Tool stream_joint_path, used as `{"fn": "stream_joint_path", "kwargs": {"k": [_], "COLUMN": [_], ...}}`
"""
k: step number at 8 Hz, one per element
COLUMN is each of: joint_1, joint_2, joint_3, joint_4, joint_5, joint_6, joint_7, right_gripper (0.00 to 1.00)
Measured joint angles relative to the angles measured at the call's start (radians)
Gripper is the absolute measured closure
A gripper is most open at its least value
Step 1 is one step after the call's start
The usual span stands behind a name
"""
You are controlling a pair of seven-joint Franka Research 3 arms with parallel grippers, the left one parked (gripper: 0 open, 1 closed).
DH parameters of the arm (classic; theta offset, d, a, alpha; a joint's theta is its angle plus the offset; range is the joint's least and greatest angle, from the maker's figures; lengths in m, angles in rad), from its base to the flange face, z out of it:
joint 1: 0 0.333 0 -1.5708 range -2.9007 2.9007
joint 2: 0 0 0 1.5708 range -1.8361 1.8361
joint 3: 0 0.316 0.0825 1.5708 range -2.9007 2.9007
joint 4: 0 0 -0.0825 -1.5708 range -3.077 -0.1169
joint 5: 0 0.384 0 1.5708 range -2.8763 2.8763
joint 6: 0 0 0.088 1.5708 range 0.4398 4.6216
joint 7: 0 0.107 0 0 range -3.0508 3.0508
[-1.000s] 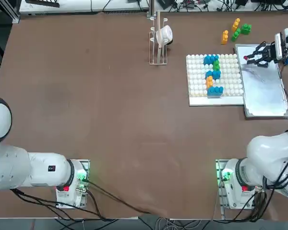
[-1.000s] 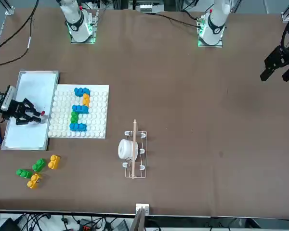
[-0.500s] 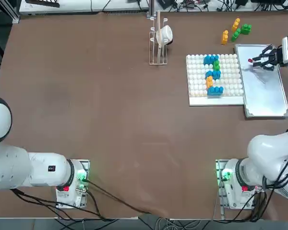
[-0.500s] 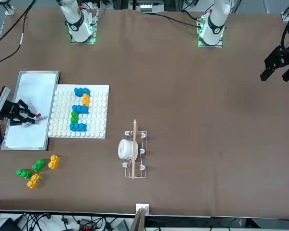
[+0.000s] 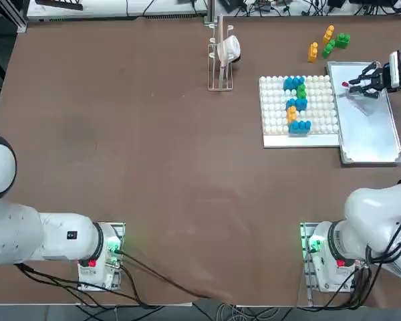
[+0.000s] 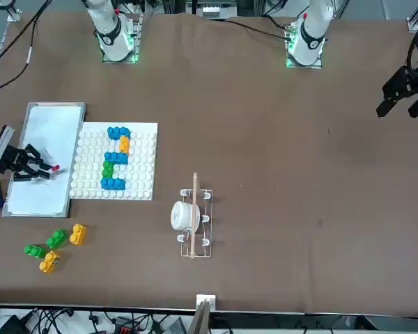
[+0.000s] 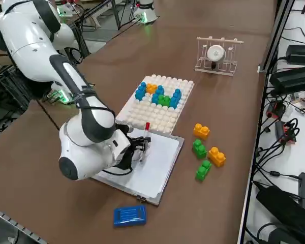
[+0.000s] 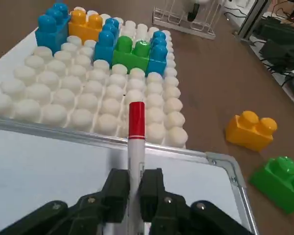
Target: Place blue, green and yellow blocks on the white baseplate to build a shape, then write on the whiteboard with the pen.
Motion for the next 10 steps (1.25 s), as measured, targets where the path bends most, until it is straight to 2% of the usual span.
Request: {"fn": "stream_joint_path", "kwargs": {"k": [4,10], "joint_1": [0.036,0.078], "joint_2": [0.020,0.023], "joint_3": [0.072,0.076], "joint_4": [0.007,0.026], "joint_5": [0.007,0.023], "joint_6": [0.063,0.080], "joint_7": [0.015,0.021], "right_gripper": [0.83,0.83]}}
